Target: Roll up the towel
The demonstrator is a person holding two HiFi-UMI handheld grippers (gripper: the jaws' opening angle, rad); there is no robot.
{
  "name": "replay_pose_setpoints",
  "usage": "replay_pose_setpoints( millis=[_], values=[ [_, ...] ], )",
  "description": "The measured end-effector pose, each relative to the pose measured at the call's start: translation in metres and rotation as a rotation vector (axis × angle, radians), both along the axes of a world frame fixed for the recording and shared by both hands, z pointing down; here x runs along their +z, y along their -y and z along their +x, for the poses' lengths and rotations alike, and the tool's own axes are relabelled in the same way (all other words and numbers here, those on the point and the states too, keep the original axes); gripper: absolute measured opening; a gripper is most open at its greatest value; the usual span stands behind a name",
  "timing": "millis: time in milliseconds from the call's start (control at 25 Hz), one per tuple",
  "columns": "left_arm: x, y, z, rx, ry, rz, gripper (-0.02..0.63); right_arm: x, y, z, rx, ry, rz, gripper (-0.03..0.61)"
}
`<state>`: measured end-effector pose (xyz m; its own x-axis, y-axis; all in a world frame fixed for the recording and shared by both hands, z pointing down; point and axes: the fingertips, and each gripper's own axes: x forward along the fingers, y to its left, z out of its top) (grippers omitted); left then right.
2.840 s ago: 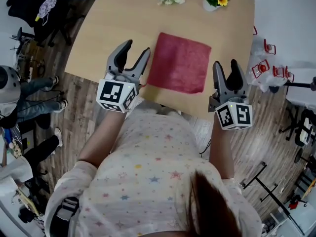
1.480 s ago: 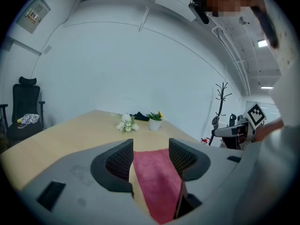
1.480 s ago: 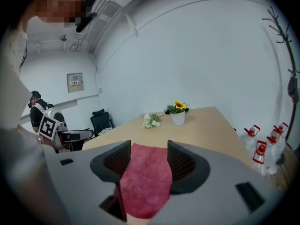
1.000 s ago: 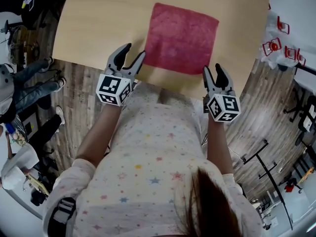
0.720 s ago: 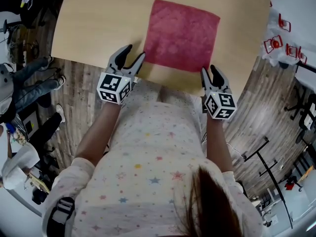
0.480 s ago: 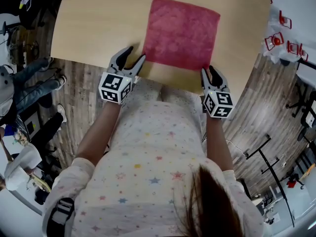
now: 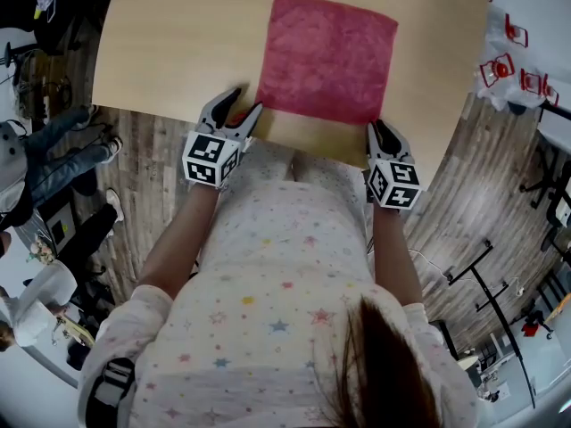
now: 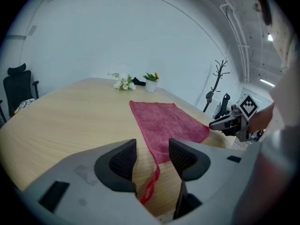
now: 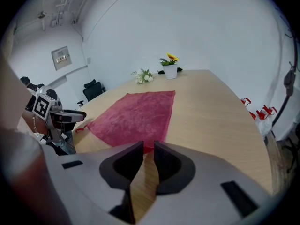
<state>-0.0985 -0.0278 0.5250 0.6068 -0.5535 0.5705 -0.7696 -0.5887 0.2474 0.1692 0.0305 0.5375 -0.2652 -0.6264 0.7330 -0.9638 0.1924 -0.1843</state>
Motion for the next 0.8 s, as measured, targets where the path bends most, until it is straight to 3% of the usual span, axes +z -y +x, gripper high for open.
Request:
replay_pose_setpoints(
  millis=[560, 800],
  values=[
    [0.010, -0.012, 0.001, 0.039, 0.044, -0.014, 0.215, 0.006, -0.008, 0.006, -0.013, -0.045, -0.020, 0.064],
    [0.019, -0.022, -0.001, 0.082, 0.151, -0.019, 0.186, 0.010, -0.012, 0.005, -0.020, -0.056, -0.029, 0.052]
  ],
)
